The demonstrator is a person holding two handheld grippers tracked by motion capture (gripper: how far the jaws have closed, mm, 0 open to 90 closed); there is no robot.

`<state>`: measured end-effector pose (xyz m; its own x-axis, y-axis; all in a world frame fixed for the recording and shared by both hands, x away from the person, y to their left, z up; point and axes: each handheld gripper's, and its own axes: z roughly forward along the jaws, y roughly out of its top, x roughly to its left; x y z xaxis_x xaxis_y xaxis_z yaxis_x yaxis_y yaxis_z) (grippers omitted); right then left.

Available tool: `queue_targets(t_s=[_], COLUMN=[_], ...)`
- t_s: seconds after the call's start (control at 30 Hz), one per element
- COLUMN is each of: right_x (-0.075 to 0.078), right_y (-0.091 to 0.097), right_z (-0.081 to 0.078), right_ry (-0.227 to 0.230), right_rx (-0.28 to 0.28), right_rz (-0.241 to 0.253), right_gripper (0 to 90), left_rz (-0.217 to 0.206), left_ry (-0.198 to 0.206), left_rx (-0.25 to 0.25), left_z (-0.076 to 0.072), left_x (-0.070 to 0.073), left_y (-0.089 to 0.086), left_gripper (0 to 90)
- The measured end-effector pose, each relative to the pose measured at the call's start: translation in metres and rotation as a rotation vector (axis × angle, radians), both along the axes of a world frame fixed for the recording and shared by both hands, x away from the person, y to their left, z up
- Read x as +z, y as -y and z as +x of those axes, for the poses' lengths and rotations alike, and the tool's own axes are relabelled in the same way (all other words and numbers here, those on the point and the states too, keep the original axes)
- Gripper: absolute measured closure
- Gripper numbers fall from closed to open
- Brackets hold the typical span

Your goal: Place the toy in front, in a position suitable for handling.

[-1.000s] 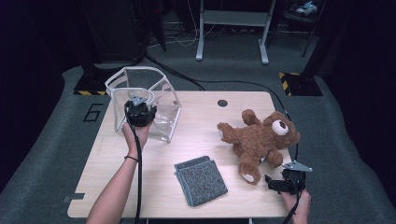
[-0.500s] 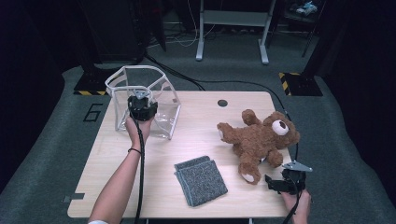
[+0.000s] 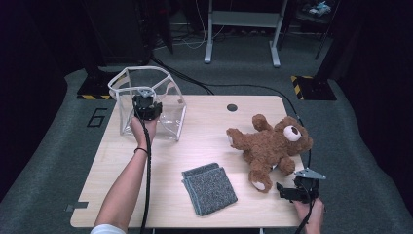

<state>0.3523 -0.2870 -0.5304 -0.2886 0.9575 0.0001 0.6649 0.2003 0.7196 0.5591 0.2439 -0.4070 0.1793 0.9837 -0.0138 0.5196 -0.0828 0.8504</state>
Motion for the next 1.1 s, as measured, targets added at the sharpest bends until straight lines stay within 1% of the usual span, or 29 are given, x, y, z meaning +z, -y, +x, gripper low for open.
queue_targets(t_s=[0.07, 0.1, 0.2, 0.33, 0.37, 0.43, 0.53, 0.63, 0.73, 0.77, 0.8, 0.83, 0.87, 0.9, 0.93, 0.97, 1.0, 1.03, 1.07, 1.1], right_x=[0.0, 0.0, 0.0, 0.0, 0.0, 0.0, 0.0, 0.0, 0.0, 0.0, 0.0, 0.0, 0.0, 0.0, 0.0, 0.0, 0.0, 0.0, 0.0, 0.0], right_y=[0.0, 0.0, 0.0, 0.0, 0.0, 0.0, 0.0, 0.0, 0.0, 0.0, 0.0, 0.0, 0.0, 0.0, 0.0, 0.0, 0.0, 0.0, 0.0, 0.0], right_z=[0.0, 0.0, 0.0, 0.0, 0.0, 0.0, 0.0, 0.0, 0.0, 0.0, 0.0, 0.0, 0.0, 0.0, 0.0, 0.0, 0.0, 0.0, 0.0, 0.0], right_ry=[0.0, 0.0, 0.0, 0.0, 0.0, 0.0, 0.0, 0.0, 0.0, 0.0, 0.0, 0.0, 0.0, 0.0, 0.0, 0.0, 0.0, 0.0, 0.0, 0.0], right_rx=[0.0, 0.0, 0.0, 0.0, 0.0, 0.0, 0.0, 0.0, 0.001, 0.001, 0.001, 0.001, 0.001, 0.0, 0.0, 0.0, 0.0, 0.0, 0.0, 0.0], right_rz=[0.0, 0.0, 0.0, 0.0, 0.0, 0.0, 0.0, 0.0, 0.0, 0.0, 0.0, 0.0, 0.0, 0.0, 0.001, 0.001, 0.0, 0.0, 0.0, 0.0], right_gripper=[0.6, 0.6, 0.6, 0.6, 0.6, 0.6, 0.6, 0.6, 0.6, 0.6, 0.6, 0.6, 0.6, 0.6, 0.6, 0.6, 0.6, 0.6, 0.6, 0.6], left_rz=[-0.002, 0.0, 0.021, 0.02, 0.026, 0.011, 0.022, 0.018, 0.006, 0.006, 0.002, 0.003, -0.005, -0.006, 0.01, 0.01, 0.005, 0.005, 0.0, -0.002], left_ry=[-0.008, -0.001, 0.001, -0.002, 0.002, -0.012, -0.016, -0.021, -0.022, -0.022, -0.019, -0.016, -0.019, -0.016, -0.018, -0.018, -0.024, -0.024, -0.027, -0.035], left_rx=[0.001, 0.009, 0.017, 0.03, 0.03, 0.039, 0.049, 0.051, 0.053, 0.053, 0.054, 0.056, 0.05, 0.046, 0.032, 0.032, 0.019, 0.019, 0.007, -0.002], left_z=[0.001, 0.003, 0.006, 0.007, 0.008, 0.011, 0.014, 0.015, 0.013, 0.013, 0.011, 0.01, 0.007, 0.005, 0.0, 0.0, -0.005, -0.005, -0.009, -0.012], left_x=[0.0, 0.0, -0.001, -0.003, -0.004, -0.002, 0.0, 0.0, 0.0, 0.0, 0.0, 0.0, 0.001, 0.001, 0.001, 0.001, 0.001, 0.001, 0.0, -0.001], left_y=[0.0, -0.001, -0.003, -0.006, -0.008, -0.01, -0.012, -0.013, -0.015, -0.015, -0.015, -0.016, -0.018, -0.019, -0.021, -0.021, -0.025, -0.025, -0.027, -0.028], left_gripper=[72.5, 72.3, 71.5, 71.2, 71.2, 70.1, 69.8, 68.3, 59.9, 57.9, 57.9, 52.2, 47.4, 44.8, 37.7, 35.2, 32.0, 30.2, 30.2, 27.0])
